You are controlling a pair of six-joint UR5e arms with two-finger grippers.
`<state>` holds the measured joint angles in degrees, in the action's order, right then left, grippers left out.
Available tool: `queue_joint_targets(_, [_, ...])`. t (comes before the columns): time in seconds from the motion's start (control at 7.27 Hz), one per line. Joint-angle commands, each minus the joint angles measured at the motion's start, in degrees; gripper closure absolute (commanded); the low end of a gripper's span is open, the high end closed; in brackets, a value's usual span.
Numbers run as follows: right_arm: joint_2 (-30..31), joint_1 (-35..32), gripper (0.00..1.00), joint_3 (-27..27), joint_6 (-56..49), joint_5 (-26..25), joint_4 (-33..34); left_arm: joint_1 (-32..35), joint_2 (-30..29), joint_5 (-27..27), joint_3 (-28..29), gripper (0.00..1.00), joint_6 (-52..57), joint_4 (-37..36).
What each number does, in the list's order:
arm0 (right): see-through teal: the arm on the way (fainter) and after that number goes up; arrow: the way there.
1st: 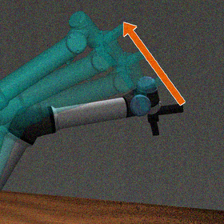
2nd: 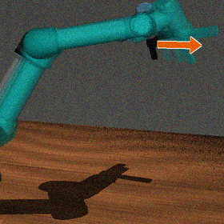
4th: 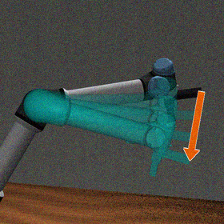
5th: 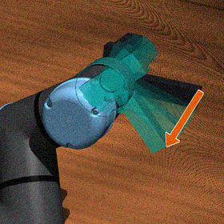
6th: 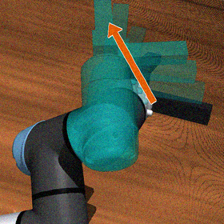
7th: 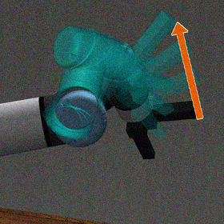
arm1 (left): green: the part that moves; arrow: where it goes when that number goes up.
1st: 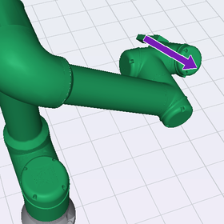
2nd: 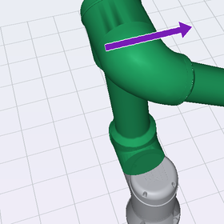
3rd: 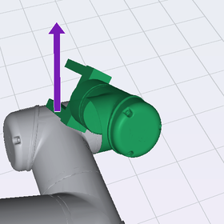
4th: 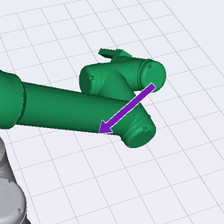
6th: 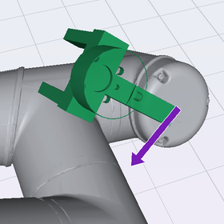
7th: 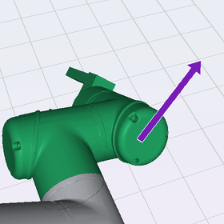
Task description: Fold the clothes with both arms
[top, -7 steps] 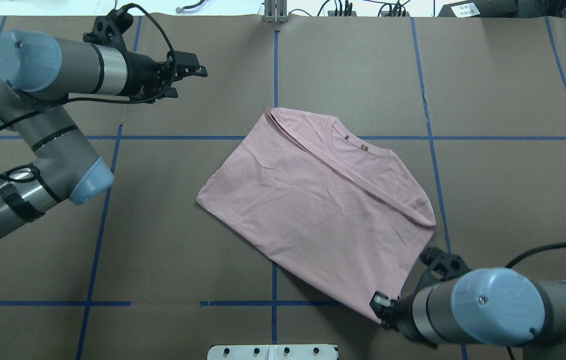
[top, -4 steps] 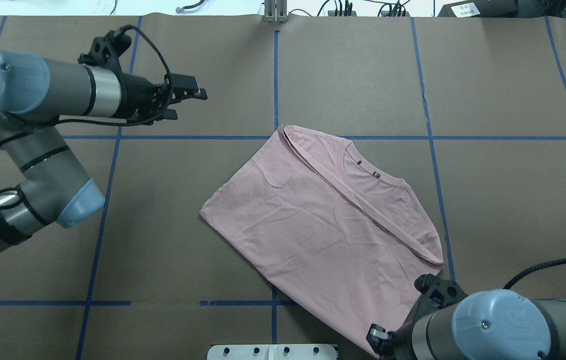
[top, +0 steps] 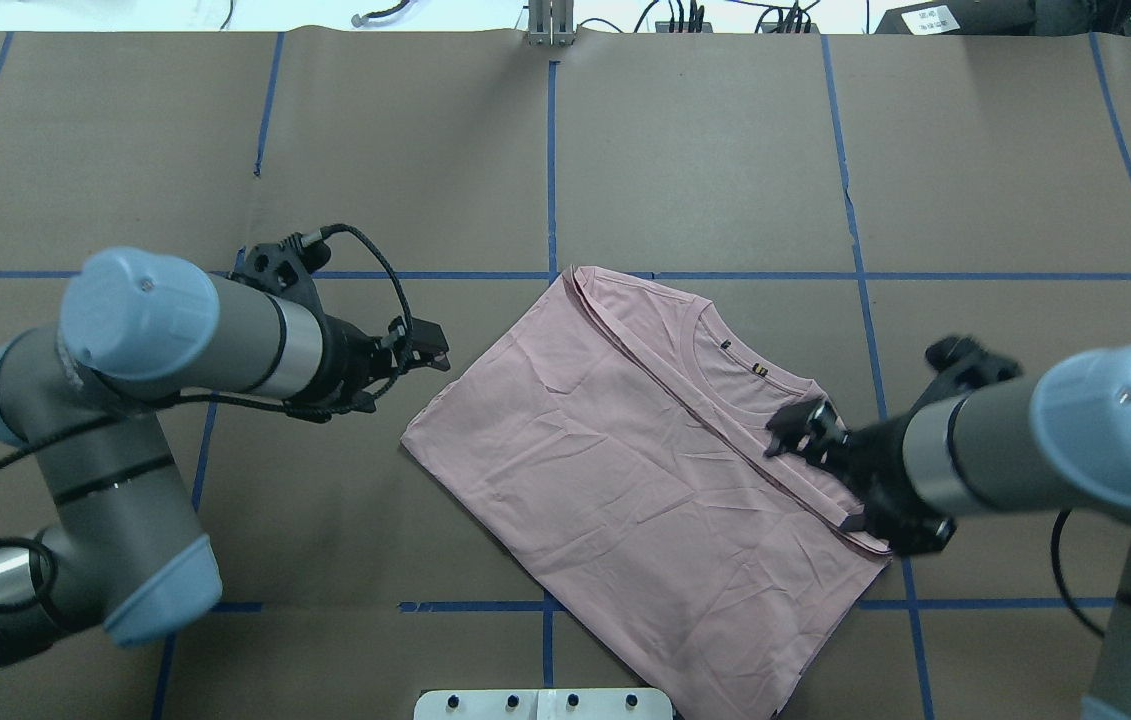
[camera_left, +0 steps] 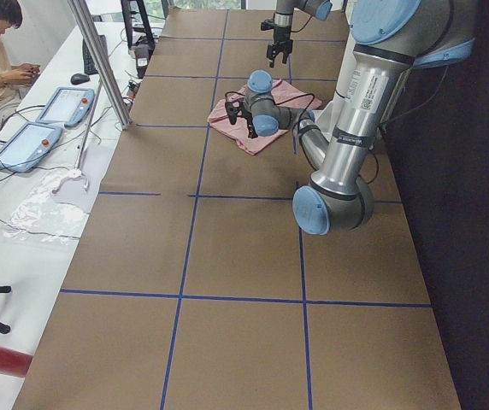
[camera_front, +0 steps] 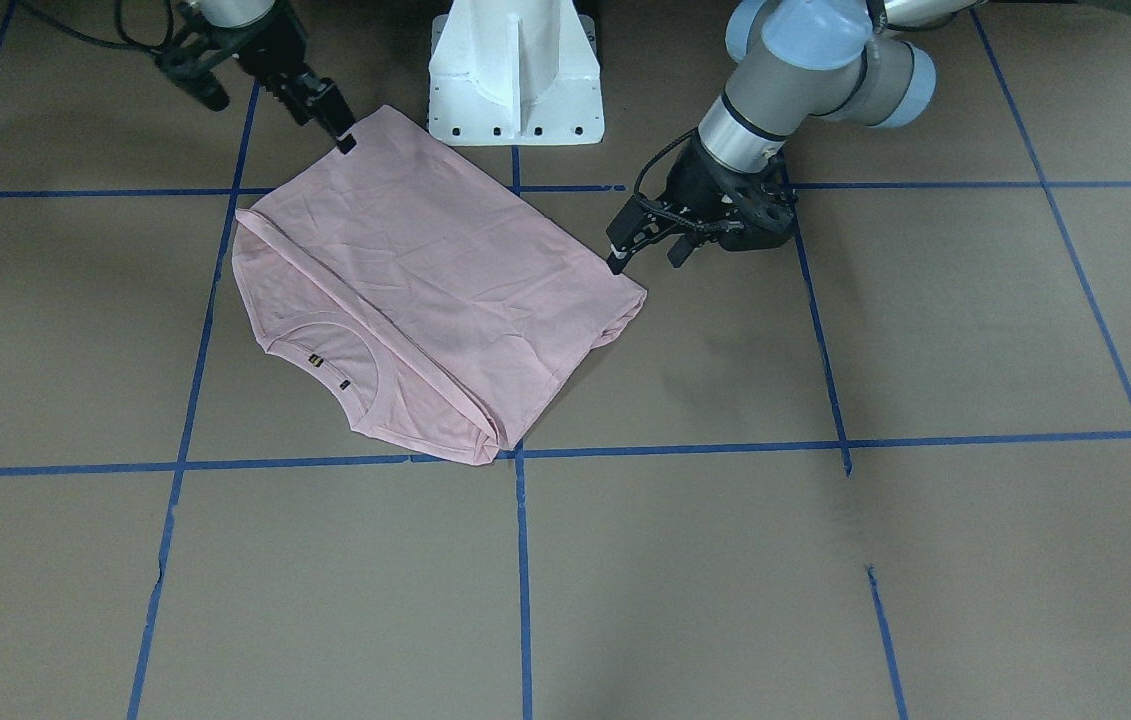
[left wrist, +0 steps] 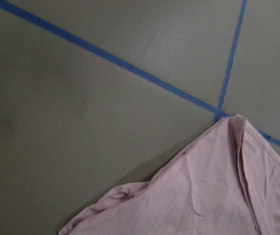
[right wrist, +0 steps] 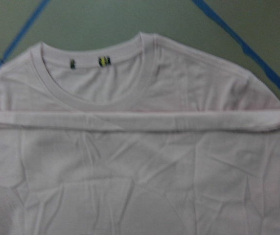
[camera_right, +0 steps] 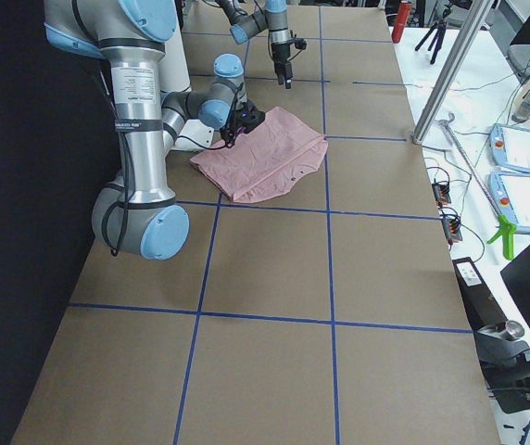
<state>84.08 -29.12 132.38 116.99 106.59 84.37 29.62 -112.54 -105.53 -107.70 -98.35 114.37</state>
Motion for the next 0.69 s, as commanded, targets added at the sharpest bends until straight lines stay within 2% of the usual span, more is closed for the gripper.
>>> queue_joint_targets(0.0, [-0.1,-10.1,0.00,-3.6,-11.0,0.1,0.1,-6.0,-0.7,9.4,-0.5,0.04,-2.4,-8.2])
queue_joint_targets(0.14, [-0.4,-11.7,0.00,-5.9,-13.4,0.2,-0.3,-6.4,-1.9,9.5,-0.3,0.06,-2.4,-11.5])
queue_joint_targets(0.55, [-0.5,-11.8,0.00,-7.8,-14.4,-0.5,-0.5,-9.0,-2.8,11.4,3.8,0.17,-2.3,-11.8])
